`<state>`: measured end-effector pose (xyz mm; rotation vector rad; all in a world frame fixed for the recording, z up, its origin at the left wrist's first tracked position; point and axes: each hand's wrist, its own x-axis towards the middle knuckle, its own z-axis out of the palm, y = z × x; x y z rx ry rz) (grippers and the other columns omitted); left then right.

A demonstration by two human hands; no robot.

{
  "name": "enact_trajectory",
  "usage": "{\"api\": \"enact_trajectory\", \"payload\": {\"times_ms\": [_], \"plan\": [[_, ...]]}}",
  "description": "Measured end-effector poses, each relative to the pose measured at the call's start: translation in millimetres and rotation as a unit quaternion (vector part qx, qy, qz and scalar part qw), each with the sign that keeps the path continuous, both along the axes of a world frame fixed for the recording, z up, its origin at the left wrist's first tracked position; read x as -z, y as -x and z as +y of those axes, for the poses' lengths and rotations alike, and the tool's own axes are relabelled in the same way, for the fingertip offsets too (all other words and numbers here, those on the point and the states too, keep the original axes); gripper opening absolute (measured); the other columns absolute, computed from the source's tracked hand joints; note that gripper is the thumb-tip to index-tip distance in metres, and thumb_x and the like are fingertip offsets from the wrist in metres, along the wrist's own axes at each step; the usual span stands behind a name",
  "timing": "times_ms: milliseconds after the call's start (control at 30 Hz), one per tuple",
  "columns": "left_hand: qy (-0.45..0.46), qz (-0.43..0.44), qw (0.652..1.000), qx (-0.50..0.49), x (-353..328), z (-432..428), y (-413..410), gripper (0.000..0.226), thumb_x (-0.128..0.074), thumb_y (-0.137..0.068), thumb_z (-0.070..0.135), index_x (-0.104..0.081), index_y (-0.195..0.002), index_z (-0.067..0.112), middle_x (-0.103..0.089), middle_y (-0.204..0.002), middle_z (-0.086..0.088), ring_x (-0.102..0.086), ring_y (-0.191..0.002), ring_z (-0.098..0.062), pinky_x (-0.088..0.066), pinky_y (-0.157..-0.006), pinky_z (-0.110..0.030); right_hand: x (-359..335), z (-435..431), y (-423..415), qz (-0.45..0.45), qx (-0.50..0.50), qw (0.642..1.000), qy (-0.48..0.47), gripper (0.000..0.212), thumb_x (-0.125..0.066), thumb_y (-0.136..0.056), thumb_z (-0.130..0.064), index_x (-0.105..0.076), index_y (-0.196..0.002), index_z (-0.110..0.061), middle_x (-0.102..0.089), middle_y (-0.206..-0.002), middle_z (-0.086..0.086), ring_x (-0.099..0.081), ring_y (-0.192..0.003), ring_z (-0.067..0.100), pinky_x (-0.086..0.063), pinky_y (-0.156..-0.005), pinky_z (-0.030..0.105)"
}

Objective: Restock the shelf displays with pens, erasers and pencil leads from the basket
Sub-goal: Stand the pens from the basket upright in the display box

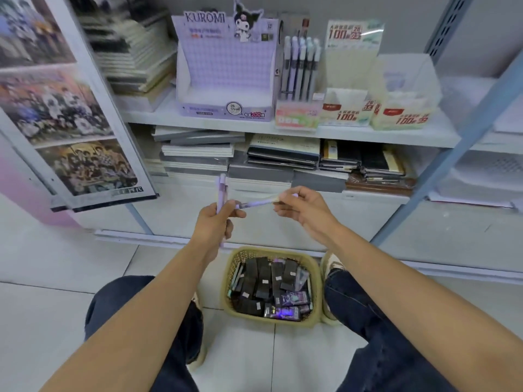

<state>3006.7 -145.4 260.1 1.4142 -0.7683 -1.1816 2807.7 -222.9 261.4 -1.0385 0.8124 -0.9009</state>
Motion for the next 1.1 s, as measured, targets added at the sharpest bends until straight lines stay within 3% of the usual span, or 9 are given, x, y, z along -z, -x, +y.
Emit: {"api": "enact_trajectory", "payload": {"times_ms": [167,333,400,633,767,867,967,1100], "plan": [[0.043,-0.001,0.999,-0.024,-38.0,-3.7,0.0,0.028,-0.05,-0.1,0.033,-0.067,-0.092,0.012,-0.055,-0.061,0.006,-0.035,-0.038,-0.007,-0.027,-0.034,-0.016,-18.7,10.2,11.0,0.139,-0.148,0.976,0.078,0.016,-0.065,-0.089,-0.008,-0.071,-0.103,-0.013,-0.075,-0.09,0.009,-0.071,-0.08,0.018,-0.056,-0.071,0.024],[0.075,0.077,0.993,-0.041,-72.2,-8.4,12.3,0.029,-0.054,-0.097,0.039,-0.068,-0.098,0.014,-0.046,-0.06,0.008,-0.03,-0.04,-0.007,-0.025,-0.034,-0.018,-43.8,17.4,3.6,0.058,-0.053,0.994,0.079,0.012,-0.059,-0.094,-0.008,-0.069,-0.101,-0.009,-0.074,-0.084,0.008,-0.071,-0.077,0.02,-0.057,-0.07,0.026],[0.07,0.083,0.993,-0.052,-83.0,-11.4,17.7,0.021,-0.063,-0.093,0.03,-0.06,-0.088,0.01,-0.042,-0.06,0.004,-0.03,-0.038,-0.007,-0.026,-0.035,-0.018,-52.8,18.6,-0.6,0.042,-0.033,0.995,0.084,0.011,-0.058,-0.094,-0.007,-0.067,-0.101,-0.007,-0.074,-0.085,0.01,-0.072,-0.078,0.022,-0.058,-0.07,0.027],[0.088,0.013,0.996,-0.024,-110.4,-20.6,31.6,0.02,-0.07,-0.088,0.02,-0.059,-0.074,0.012,-0.036,-0.047,0.004,-0.027,-0.038,-0.009,-0.026,-0.035,-0.018,-77.2,13.2,-7.2,0.098,-0.087,0.983,0.127,0.021,-0.064,-0.092,-0.012,-0.066,-0.109,-0.002,-0.074,-0.094,0.011,-0.071,-0.088,0.023,-0.057,-0.081,0.029],[0.101,-0.026,0.994,0.018,-125.1,-31.0,29.6,0.021,-0.07,-0.088,0.014,-0.059,-0.07,0.011,-0.035,-0.043,0.006,-0.024,-0.036,-0.008,-0.025,-0.035,-0.018,-103.9,-2.5,-11.9,0.107,-0.008,0.978,0.178,0.017,-0.062,-0.093,-0.02,-0.07,-0.107,-0.014,-0.072,-0.102,0.004,-0.067,-0.09,0.014,-0.056,-0.08,0.028],[0.097,-0.07,0.991,0.061,-134.1,-40.6,32.9,0.018,-0.071,-0.086,0.013,-0.06,-0.074,0.007,-0.035,-0.045,0.005,-0.023,-0.039,-0.009,-0.025,-0.037,-0.018,-128.1,-17.2,-18.5,0.112,0.031,0.969,0.218,0.012,-0.063,-0.092,-0.019,-0.071,-0.101,-0.022,-0.072,-0.096,-0.003,-0.067,-0.084,0.005,-0.056,-0.072,0.022],[0.103,-0.107,0.986,0.08,-142.1,-51.5,35.8,0.016,-0.07,-0.087,0.014,-0.062,-0.076,0.005,-0.038,-0.043,0.008,-0.026,-0.04,-0.01,-0.027,-0.039,-0.017,-144.1,-30.8,-22.1,0.148,0.035,0.956,0.25,0.013,-0.067,-0.089,-0.016,-0.073,-0.101,-0.014,-0.073,-0.091,0.0,-0.067,-0.08,0.002,-0.053,-0.071,0.016],[0.113,-0.114,0.983,0.087,-153.6,-67.7,34.0,0.02,-0.065,-0.092,0.02,-0.062,-0.076,0.007,-0.034,-0.052,0.002,-0.026,-0.045,-0.012,-0.028,-0.041,-0.018,-159.9,-48.6,-17.7,0.199,0.042,0.935,0.29,0.017,-0.066,-0.09,-0.014,-0.071,-0.103,-0.004,-0.072,-0.092,0.009,-0.068,-0.083,0.014,-0.056,-0.078,0.023]]}}
